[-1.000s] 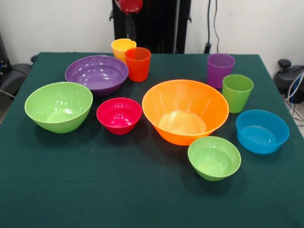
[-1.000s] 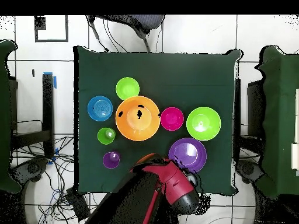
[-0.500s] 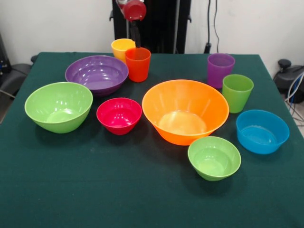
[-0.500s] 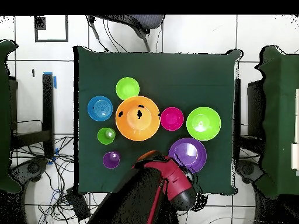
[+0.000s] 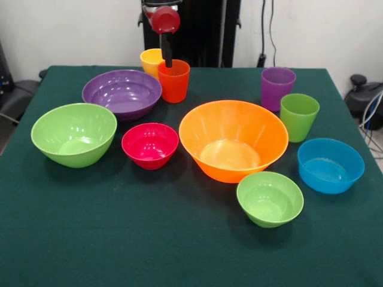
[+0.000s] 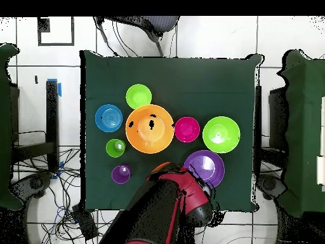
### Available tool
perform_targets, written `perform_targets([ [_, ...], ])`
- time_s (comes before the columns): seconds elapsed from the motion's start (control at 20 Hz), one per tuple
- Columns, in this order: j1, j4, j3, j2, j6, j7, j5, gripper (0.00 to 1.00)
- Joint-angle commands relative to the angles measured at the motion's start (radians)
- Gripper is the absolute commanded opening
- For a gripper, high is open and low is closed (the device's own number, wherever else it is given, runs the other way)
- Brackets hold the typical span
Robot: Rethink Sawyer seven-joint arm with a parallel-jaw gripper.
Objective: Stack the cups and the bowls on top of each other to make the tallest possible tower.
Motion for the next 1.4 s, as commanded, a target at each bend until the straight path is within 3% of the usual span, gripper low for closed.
perform_targets([
  [0.05, -0.019, 0.05, 0.162, 0.017, 0.133, -0.216, 0.015, 1.0],
  [0.9, 0.053, 0.055, 0.124, 0.099, 0.124, -0.125, -0.046, 1.0],
  [1.4, 0.058, 0.061, 0.116, 0.13, 0.159, -0.144, -0.049, 1.0],
])
